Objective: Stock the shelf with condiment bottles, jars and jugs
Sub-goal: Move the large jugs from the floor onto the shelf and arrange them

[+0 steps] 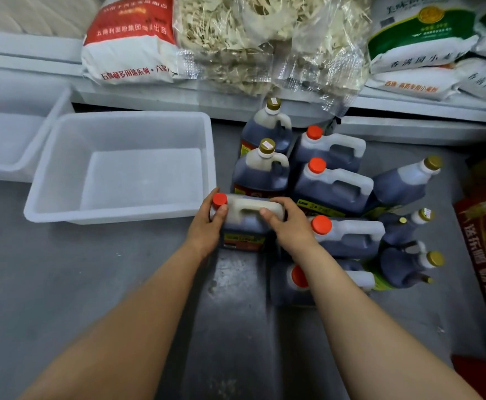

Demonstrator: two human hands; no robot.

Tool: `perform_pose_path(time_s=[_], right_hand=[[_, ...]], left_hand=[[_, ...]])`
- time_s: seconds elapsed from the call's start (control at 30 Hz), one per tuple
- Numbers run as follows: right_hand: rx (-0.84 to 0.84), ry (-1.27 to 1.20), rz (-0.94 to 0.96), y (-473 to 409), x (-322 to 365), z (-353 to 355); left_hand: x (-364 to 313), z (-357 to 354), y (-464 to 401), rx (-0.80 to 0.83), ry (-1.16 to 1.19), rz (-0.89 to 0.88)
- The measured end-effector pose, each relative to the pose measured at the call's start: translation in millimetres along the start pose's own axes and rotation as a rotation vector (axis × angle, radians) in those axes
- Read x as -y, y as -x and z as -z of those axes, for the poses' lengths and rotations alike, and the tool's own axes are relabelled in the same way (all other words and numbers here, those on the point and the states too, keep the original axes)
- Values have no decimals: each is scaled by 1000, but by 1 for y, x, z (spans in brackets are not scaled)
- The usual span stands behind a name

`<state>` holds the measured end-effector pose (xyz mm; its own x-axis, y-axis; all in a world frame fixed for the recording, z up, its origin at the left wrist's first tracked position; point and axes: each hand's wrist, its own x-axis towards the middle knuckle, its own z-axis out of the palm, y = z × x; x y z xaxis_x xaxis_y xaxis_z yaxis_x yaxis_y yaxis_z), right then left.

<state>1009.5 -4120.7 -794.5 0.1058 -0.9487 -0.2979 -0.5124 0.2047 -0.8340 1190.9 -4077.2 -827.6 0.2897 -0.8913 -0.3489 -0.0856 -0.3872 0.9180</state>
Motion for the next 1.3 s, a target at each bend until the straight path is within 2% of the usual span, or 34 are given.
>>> perform_pose_path(time_s=[0.13,0.47,0.67,0.93,1.3], right_hand=[[9,-29,-11,-5,-2,-2],[-87,129,39,-9,2,-7],[-138,143,10,21,30,6],[-139,227,-19,92,167,77],[-239,283,60,165,431,235]], left_hand=[[-2,1,-2,-32,-9,9],[-10,4,-9,-126,-143,65],[-47,21,19,-148,-301,98],[-205,67,100,-163,-552,123],[-506,124,187,-131,-584,-21]])
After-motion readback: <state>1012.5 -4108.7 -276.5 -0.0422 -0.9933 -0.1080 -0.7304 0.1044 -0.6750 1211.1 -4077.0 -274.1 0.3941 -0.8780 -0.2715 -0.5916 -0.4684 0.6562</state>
